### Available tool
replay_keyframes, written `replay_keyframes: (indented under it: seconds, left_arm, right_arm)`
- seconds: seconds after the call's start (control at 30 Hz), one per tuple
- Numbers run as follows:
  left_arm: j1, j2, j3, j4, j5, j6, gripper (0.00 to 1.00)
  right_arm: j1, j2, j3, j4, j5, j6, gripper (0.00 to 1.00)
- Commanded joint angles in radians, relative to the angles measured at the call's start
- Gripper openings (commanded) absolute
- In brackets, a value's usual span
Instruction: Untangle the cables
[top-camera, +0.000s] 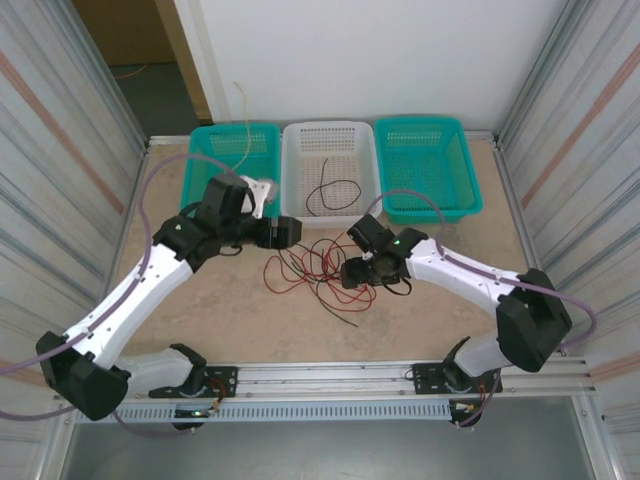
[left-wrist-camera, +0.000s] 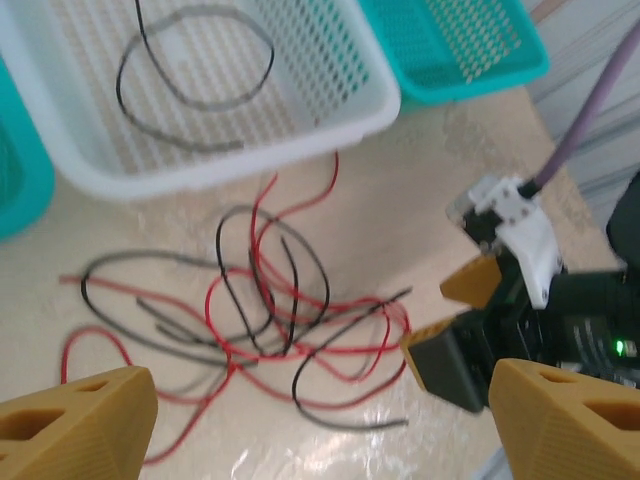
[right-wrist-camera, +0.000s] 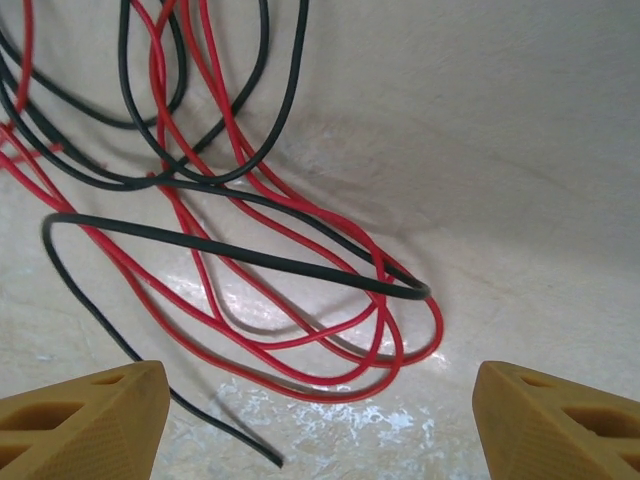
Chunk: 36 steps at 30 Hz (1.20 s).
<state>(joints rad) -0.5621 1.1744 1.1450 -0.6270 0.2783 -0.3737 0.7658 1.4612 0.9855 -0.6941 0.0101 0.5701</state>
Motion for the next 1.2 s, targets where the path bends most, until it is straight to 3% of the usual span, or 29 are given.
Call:
replay_keyframes:
  seconds: [0.0,0.13,0.3,0.5,0.67,0.87,1.07,1.17]
  left_arm:
    - [0.007,-0.019,-0.086,0.005,0.083,-0.053,0.82]
    - [0.008,0.001,-0.137,0.062,0.129,-0.091,0.74]
    - [-0.002,0.032,-0.149,0.094,0.146,-0.086,0.68]
    - [-0.007,0.071,-0.206,0.119,0.137,-0.07,0.61]
    - [-0.037,0.131,-0.229,0.126,0.014,-0.052,0.63]
    - [-0.066,0.199,-0.217,0.134,0.003,-0.04,0.63]
    - [-0.061,0.197,-0.228,0.168,0.011,-0.054,0.63]
    - [-0.062,0.218,-0.219,0.191,0.079,-0.057,0.63]
  right_arm:
    - [0.004,0.079,0.052,-0.027,0.063,-0.061,0.77]
    - [-0.022,0.136,0.091,-0.016,0.073,-0.094,0.74]
    - [-0.043,0.177,0.096,0.025,0.049,-0.123,0.62]
    - [-0.015,0.173,0.085,0.025,0.056,-0.145,0.15]
    - [0.074,0.105,0.133,-0.076,0.184,-0.133,0.02]
    - [0.152,-0.002,0.242,-0.25,0.328,-0.077,0.0]
    - [0.194,-0.104,0.374,-0.314,0.342,-0.086,0.0]
    - [0.196,-0.129,0.43,-0.32,0.328,-0.087,0.0]
